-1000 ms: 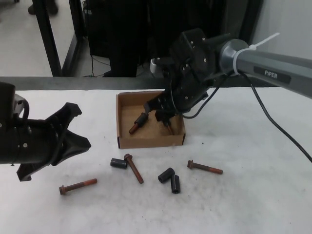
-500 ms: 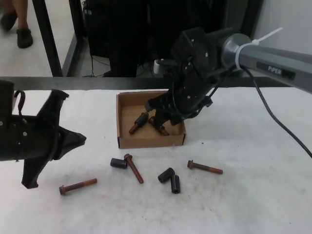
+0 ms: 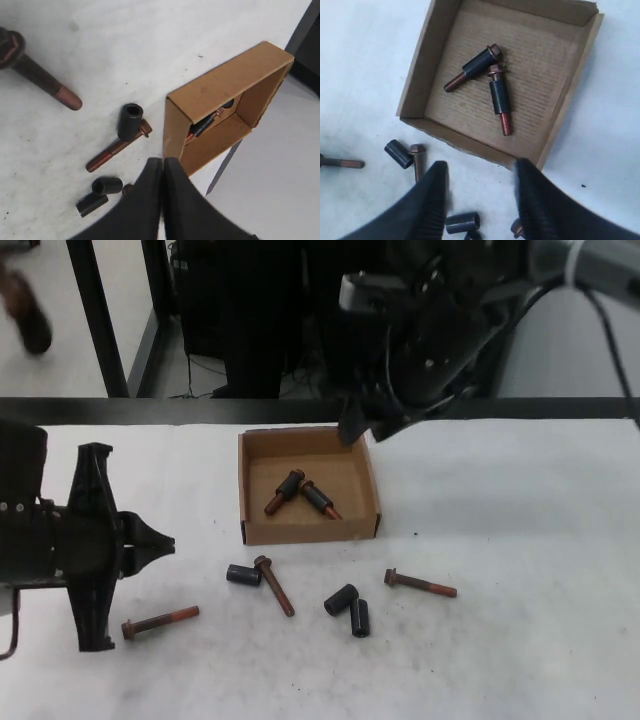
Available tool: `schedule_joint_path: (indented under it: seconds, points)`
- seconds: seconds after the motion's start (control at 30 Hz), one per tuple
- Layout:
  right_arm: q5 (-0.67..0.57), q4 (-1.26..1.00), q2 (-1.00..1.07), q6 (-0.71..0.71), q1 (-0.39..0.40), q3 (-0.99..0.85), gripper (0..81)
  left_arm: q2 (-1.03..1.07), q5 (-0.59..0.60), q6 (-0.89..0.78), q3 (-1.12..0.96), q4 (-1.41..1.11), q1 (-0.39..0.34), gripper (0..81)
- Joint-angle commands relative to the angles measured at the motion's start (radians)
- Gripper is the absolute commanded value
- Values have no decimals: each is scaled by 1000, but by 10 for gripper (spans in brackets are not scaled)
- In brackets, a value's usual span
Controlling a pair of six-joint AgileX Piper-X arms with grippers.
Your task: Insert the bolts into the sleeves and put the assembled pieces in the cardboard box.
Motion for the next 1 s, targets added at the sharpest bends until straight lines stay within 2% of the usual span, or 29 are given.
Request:
schedule_joint_path:
  seconds: [0.0,0.2,0.47,0.57,0.8,0.97]
  points:
    - [-7,13,-32,-11,-3,15,405,0,-5,10,-15,44,-4,42]
    - [-7,26,-76,-31,-3,98,405,0,-124,92,-115,335,-5,50]
    - [-41,-51,-172,-54,-3,302,405,40,-208,106,-205,537,-22,50]
    - [-57,-137,-230,-35,-3,398,405,80,-247,109,-250,562,-57,50]
    - [-55,-207,-305,-26,-3,525,405,176,-302,-51,-339,563,-151,50]
    - [-65,-200,-311,-38,-3,531,405,214,-304,-50,-344,564,-164,50]
